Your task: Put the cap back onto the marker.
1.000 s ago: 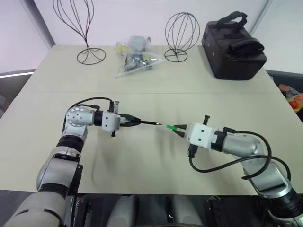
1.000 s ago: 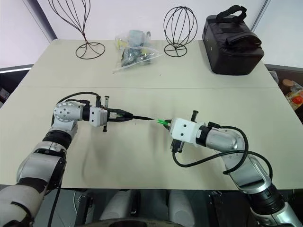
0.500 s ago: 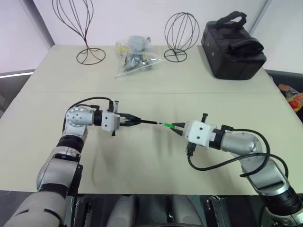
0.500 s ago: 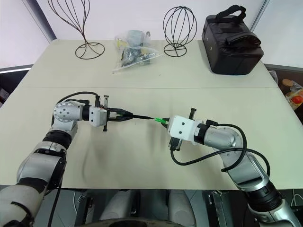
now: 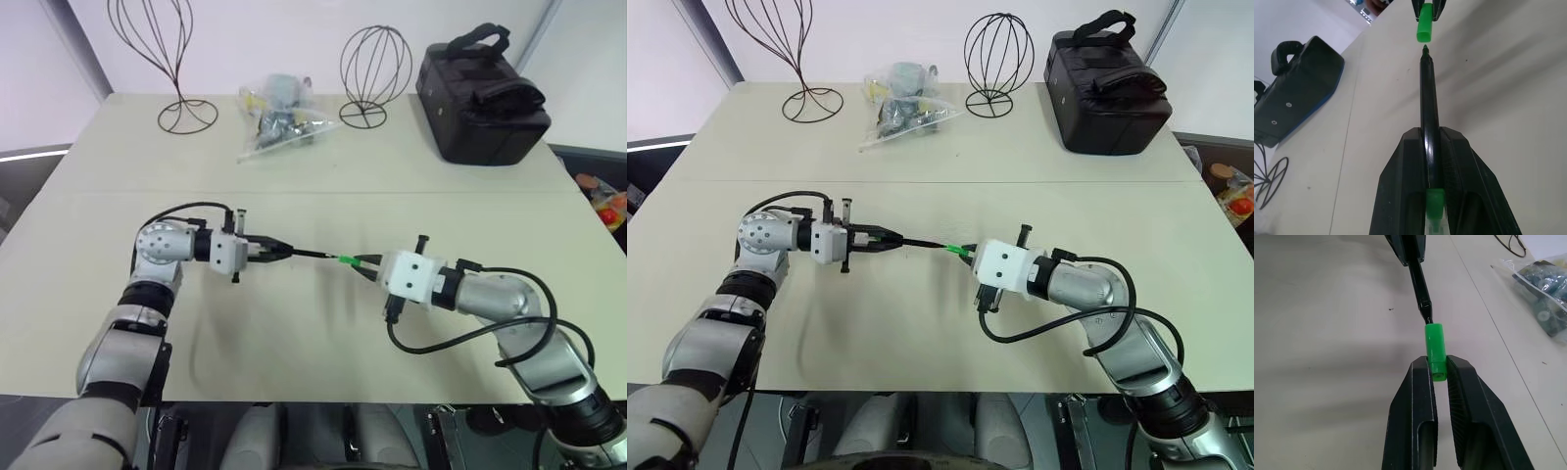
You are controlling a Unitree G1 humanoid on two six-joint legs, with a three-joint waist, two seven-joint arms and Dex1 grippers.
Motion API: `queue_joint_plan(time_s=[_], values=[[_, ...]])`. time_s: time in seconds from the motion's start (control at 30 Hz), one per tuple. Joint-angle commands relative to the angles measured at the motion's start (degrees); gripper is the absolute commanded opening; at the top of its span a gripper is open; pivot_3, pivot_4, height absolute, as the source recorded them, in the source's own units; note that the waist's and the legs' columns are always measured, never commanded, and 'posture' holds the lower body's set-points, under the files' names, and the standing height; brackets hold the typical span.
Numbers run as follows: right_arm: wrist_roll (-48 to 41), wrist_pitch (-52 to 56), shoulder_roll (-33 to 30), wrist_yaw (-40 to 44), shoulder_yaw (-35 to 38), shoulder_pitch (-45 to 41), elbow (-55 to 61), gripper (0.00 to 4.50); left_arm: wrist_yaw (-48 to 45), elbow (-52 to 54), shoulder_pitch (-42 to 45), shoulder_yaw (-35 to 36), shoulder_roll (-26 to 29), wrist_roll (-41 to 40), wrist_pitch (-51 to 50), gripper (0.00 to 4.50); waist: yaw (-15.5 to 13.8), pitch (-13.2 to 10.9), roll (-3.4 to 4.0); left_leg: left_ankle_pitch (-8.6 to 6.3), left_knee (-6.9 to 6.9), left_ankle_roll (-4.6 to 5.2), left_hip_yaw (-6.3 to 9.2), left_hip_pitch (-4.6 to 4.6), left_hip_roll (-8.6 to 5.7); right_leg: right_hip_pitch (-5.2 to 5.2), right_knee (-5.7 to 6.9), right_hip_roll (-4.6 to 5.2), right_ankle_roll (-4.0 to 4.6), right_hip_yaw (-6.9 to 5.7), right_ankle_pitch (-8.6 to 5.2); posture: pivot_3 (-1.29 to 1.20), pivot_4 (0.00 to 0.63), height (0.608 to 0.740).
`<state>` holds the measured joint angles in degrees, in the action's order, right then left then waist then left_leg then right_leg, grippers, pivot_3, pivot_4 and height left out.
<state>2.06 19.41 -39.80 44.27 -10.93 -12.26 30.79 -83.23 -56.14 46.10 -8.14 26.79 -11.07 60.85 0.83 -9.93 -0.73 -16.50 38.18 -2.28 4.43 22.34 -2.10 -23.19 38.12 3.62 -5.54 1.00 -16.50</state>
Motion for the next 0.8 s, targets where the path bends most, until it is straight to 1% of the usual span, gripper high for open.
queue_joint_plan(time_s=[0.03, 0.8], values=[[-0.4, -0.3, 0.4, 0.0, 0.2, -0.6, 1.4, 0.02, -0.3, 1.7, 0.1, 0.7, -0.1, -1.8, 0.8, 0.0, 0.0, 0.0, 0.0, 0.0, 0.0, 0.0, 0.0, 0.0, 0.0, 0.0, 0.0, 0.0, 0.0, 0.0, 0.0, 0.0, 0.15, 0.74], [-0.2, 1.0, 1.2, -0.1, -1.2, -1.7, 2.6, 0.02, -0.7, 2.9, -0.3, 0.6, -0.9, -2.5, 0.9, 0.0, 0.0, 0.0, 0.0, 0.0, 0.01, 0.0, 0.0, 0.0, 0.0, 0.0, 0.0, 0.0, 0.0, 0.0, 0.0, 0.0, 0.15, 0.74]])
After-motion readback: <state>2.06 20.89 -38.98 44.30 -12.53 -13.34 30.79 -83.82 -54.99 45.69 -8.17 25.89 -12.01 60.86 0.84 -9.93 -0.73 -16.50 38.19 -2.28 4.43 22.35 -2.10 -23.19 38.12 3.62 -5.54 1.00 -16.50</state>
